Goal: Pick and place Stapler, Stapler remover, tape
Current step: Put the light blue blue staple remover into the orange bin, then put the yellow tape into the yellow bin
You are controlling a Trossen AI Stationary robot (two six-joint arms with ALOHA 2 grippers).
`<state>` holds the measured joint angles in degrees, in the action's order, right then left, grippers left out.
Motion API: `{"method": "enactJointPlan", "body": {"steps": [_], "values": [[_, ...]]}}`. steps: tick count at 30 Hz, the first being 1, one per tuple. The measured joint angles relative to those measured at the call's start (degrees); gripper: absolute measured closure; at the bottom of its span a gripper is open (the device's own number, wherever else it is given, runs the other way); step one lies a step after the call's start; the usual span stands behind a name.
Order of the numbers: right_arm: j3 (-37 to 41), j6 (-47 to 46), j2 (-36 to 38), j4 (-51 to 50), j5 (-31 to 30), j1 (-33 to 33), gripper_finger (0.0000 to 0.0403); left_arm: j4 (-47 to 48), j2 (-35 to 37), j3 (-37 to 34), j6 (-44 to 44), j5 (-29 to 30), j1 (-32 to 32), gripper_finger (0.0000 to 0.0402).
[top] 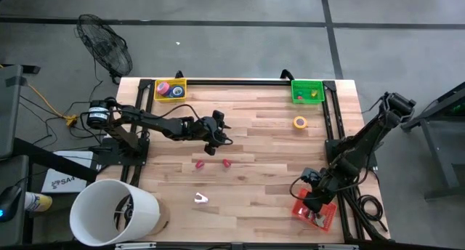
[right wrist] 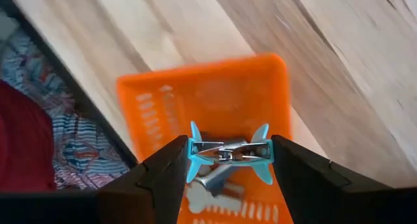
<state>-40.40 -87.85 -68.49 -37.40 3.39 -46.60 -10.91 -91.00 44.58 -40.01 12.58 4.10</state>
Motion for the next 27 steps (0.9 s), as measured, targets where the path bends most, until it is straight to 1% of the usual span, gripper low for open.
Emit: {"method": "enactJointPlan", "body": {"steps": [3,8,12,19,21,23,27], "values": [[0.0,-1.9,-0.1,-1.5,1.9,0.6,0.0187,0.0,0.0,0.0,0.0,0.0,0.0,0.0186],[0.0,-2.1,-0.1,-1.9,2.2,1.9,0.0149,0.0,0.0,0.0,0.0,0.0,0.0,0.0186],[0.0,-1.3,-0.1,-1.8,4.1,3.6,0.0123,0.0,0.0,0.0,0.0,0.0,0.0,0.0186],[0.0,0.9,1.7,-1.2,7.1,7.6,0.0116,0.1,0.0,0.0,0.0,0.0,0.0,0.0186],[0.0,2.4,2.9,-3.0,4.6,9.0,0.0116,0.1,0.0,0.0,0.0,0.0,0.0,0.0186],[0.0,5.5,4.0,-6.2,0.8,10.6,0.0116,0.1,0.0,0.0,0.0,0.0,0.0,0.0186],[0.0,12.1,5.6,-16.5,-7.1,15.0,0.0116,0.1,0.0,0.0,0.0,0.0,0.0,0.0186]]}}
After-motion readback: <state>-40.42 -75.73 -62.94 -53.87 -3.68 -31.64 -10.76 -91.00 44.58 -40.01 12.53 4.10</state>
